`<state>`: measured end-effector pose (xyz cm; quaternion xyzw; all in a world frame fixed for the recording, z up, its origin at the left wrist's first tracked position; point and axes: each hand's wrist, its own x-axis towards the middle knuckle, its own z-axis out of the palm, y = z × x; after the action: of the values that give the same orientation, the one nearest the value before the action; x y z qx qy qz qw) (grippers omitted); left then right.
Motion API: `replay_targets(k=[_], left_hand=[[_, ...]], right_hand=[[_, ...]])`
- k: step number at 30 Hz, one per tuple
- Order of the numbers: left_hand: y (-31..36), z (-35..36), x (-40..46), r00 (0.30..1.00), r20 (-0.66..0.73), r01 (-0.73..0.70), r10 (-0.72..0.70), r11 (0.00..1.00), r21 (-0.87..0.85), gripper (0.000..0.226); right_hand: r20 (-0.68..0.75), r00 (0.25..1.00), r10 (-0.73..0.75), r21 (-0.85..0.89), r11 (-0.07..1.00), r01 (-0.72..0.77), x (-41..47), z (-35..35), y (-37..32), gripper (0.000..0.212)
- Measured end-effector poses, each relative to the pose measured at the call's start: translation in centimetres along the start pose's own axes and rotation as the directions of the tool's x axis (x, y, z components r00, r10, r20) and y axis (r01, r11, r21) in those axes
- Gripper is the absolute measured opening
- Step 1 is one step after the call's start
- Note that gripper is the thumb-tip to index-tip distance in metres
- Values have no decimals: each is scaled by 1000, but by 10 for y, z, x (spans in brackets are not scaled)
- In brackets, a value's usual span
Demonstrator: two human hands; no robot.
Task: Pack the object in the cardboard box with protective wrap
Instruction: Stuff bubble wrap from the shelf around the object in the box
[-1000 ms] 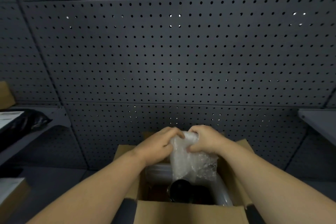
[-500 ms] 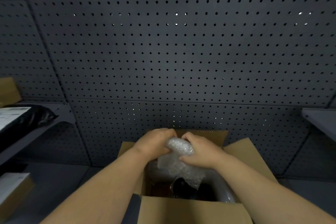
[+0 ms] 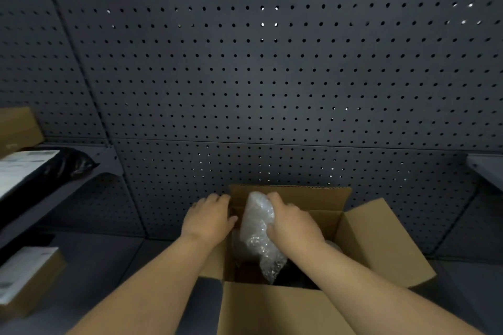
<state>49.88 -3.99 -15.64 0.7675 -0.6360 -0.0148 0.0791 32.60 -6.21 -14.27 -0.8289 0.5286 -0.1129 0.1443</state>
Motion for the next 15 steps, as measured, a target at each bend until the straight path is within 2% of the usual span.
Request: replay_targets(k=[4, 8, 13, 15], left_hand=[[-10, 14, -11, 990, 124, 61, -69, 996, 70, 46], [-15, 27, -16, 971, 229, 41, -66, 993, 109, 40], [-20, 35, -18, 966, 253, 24, -48, 995, 98, 40], [-21, 36, -18, 968, 248, 24, -42, 997, 76, 41]], right_hand=[[64, 997, 50, -5, 999, -50, 6, 26, -16, 52], [110, 989, 100, -37, 995, -97, 11, 47, -27, 58], [193, 966, 171, -50, 985, -164, 18, 65, -33, 61], [245, 950, 192, -109, 979, -170, 20, 73, -37, 67]])
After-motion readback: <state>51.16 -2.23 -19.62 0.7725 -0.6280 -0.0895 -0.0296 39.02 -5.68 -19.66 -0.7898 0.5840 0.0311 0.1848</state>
